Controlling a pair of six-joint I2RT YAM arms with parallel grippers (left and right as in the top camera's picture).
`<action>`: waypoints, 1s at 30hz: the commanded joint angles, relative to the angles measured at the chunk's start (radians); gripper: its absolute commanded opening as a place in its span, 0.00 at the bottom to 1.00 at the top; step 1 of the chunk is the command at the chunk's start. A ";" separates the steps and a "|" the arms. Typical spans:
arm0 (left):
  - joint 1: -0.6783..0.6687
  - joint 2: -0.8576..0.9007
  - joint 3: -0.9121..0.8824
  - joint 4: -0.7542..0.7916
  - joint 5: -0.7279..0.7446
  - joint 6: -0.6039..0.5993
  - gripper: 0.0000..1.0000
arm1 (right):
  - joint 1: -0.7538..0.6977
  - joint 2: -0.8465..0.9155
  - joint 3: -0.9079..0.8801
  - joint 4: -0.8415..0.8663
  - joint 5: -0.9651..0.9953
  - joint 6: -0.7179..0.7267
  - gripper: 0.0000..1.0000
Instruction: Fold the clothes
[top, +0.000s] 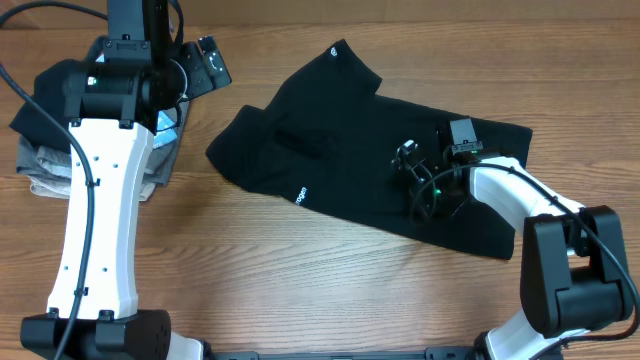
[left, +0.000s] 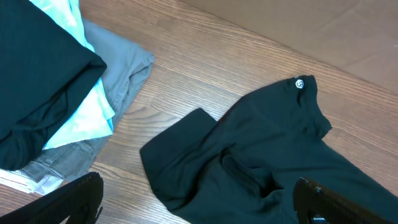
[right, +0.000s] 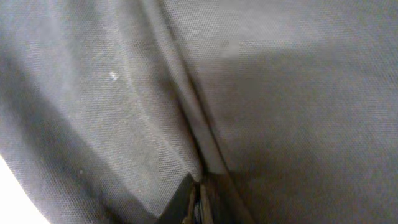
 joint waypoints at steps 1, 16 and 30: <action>-0.001 0.006 0.000 0.000 -0.017 0.001 1.00 | 0.005 -0.007 0.021 -0.002 -0.014 0.010 0.04; -0.001 0.006 0.000 0.000 -0.017 0.001 1.00 | 0.002 -0.010 0.035 0.042 0.208 0.156 0.04; -0.001 0.006 0.000 0.000 -0.017 0.001 1.00 | -0.036 -0.103 0.148 -0.034 0.271 0.400 0.50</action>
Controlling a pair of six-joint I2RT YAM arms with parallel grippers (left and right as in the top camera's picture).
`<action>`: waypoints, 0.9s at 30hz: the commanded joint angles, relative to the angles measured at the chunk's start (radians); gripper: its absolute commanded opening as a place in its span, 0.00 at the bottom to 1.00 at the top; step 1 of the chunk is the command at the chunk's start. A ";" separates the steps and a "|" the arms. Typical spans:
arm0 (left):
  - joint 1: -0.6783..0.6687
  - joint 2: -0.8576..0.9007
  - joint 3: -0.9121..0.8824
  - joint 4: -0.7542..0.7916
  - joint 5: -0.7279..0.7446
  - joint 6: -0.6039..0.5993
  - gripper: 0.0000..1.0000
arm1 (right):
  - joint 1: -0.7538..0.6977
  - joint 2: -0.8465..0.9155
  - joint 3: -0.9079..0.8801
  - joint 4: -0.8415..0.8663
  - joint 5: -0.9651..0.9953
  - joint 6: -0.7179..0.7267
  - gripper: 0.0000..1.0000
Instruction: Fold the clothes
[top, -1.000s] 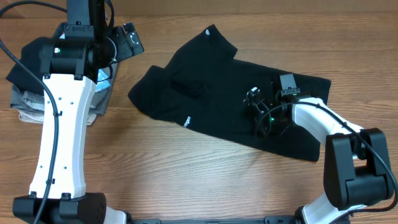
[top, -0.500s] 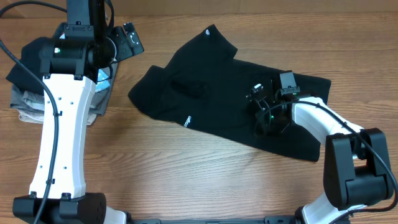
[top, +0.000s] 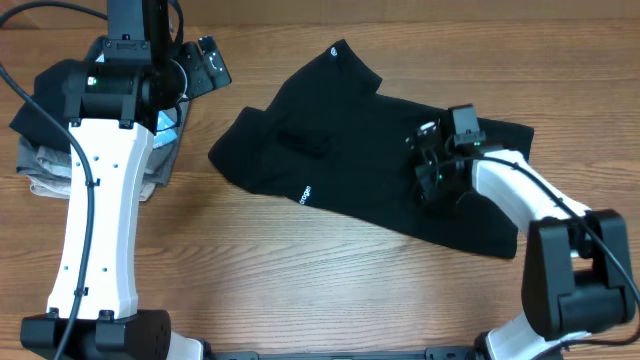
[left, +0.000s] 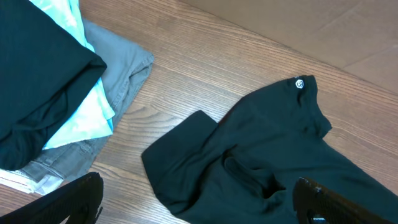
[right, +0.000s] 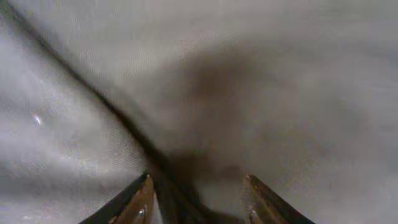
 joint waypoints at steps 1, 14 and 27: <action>-0.001 0.006 0.000 0.000 -0.017 0.001 1.00 | -0.043 -0.102 0.093 -0.063 0.052 0.201 0.50; -0.001 0.006 0.000 0.000 -0.017 0.001 1.00 | -0.272 -0.134 0.058 -0.343 0.044 0.465 0.35; -0.001 0.006 0.000 0.000 -0.017 0.001 1.00 | -0.337 -0.127 -0.135 -0.190 0.054 0.544 0.27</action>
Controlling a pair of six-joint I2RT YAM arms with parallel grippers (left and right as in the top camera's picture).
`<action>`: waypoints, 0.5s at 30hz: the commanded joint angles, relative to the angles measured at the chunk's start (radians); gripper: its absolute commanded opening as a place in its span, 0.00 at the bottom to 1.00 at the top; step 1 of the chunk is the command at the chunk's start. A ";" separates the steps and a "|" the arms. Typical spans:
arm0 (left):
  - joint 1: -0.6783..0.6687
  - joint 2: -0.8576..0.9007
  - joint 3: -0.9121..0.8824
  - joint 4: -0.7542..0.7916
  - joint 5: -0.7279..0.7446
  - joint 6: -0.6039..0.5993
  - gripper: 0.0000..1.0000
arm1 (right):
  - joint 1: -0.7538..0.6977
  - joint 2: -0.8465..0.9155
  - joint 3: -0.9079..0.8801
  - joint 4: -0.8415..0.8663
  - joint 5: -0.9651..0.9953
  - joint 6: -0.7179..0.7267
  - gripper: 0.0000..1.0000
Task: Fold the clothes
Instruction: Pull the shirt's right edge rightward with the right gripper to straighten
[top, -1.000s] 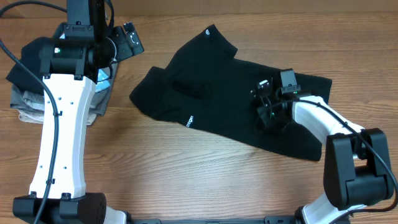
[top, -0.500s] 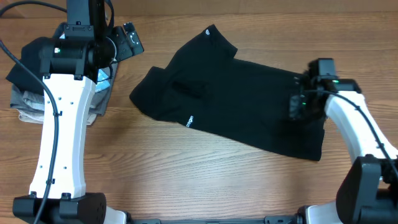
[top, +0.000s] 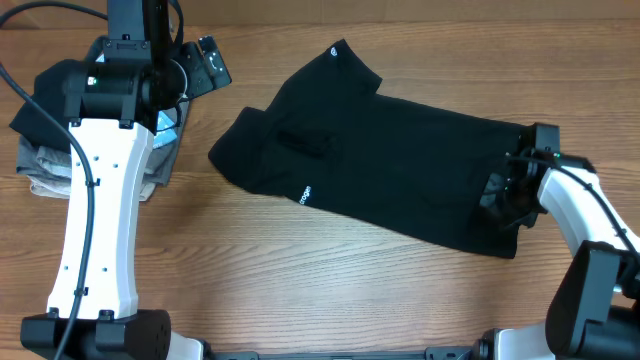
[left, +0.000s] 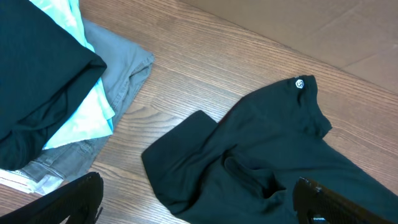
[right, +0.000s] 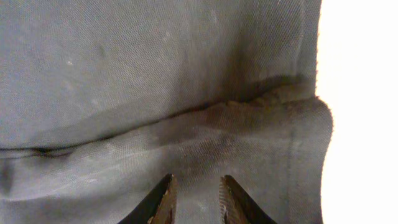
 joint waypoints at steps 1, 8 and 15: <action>-0.001 0.006 0.000 0.000 -0.017 0.000 1.00 | -0.001 -0.001 -0.056 0.052 0.014 0.022 0.27; -0.001 0.006 0.000 0.000 -0.017 0.000 1.00 | -0.014 -0.001 -0.140 0.116 0.166 0.096 0.27; -0.001 0.006 0.000 0.000 -0.017 0.000 1.00 | -0.078 -0.002 -0.096 0.135 0.077 0.082 0.36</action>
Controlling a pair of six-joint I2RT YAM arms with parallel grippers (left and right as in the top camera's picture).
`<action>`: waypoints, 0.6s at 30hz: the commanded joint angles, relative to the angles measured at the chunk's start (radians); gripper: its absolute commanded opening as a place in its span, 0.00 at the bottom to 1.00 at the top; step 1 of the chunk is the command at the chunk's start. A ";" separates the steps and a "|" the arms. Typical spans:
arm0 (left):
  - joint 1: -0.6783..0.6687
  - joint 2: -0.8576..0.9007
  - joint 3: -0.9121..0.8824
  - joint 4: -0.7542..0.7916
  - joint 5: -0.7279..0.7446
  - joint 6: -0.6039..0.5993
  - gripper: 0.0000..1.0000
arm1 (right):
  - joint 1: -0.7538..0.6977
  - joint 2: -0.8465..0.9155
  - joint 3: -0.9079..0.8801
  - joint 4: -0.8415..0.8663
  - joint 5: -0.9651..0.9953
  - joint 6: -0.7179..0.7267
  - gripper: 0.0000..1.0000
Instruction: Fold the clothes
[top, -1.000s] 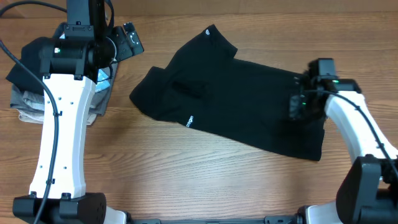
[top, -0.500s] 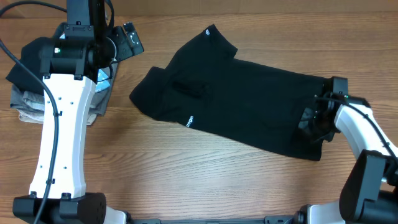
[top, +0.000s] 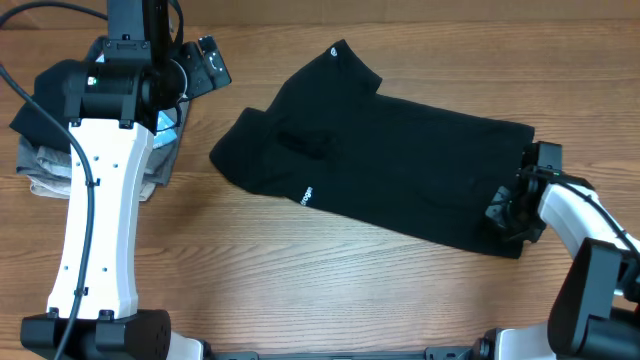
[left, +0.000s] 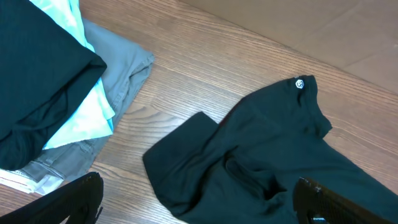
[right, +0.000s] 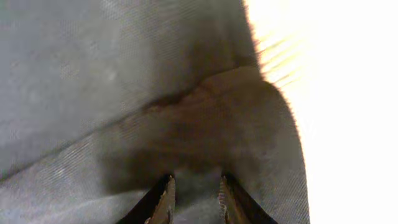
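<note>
A black shirt (top: 380, 170) lies spread across the middle of the wooden table, its collar tag at the far side. My right gripper (top: 505, 215) is low over the shirt's near right corner. In the right wrist view the right gripper (right: 194, 198) is open with a narrow gap, its fingertips (right: 163, 194) pressed onto the cloth by the hem. My left gripper (top: 205, 60) hangs high at the far left. It is wide open and empty (left: 199, 208) above the shirt's sleeve (left: 186, 149).
A pile of clothes (top: 40, 140) lies at the far left under the left arm: a black piece (left: 37, 74), a light blue one (left: 87, 118) and a grey one (left: 124, 68). Bare wood (top: 300, 280) runs along the near side.
My right gripper has shifted a little nearer to the shirt's near right corner, with the hem edge now filling its view. Its jaw gap is unchanged. The left arm has not moved.
My right gripper was shut on a ridge of cloth in the shirt's right half. Then it stood wide open there. Then it was at the right hem with a narrow gap, and now at the near right corner. The left arm stayed still.
</note>
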 joint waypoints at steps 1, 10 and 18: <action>-0.001 0.006 0.000 0.000 -0.017 0.001 1.00 | -0.023 0.001 0.039 -0.002 -0.057 -0.008 0.38; -0.001 0.006 0.000 0.000 -0.017 0.001 1.00 | 0.029 -0.003 0.339 -0.097 -0.443 -0.152 0.45; -0.001 0.006 0.000 0.000 -0.017 0.001 1.00 | 0.306 0.007 0.409 0.011 -0.543 -0.167 0.36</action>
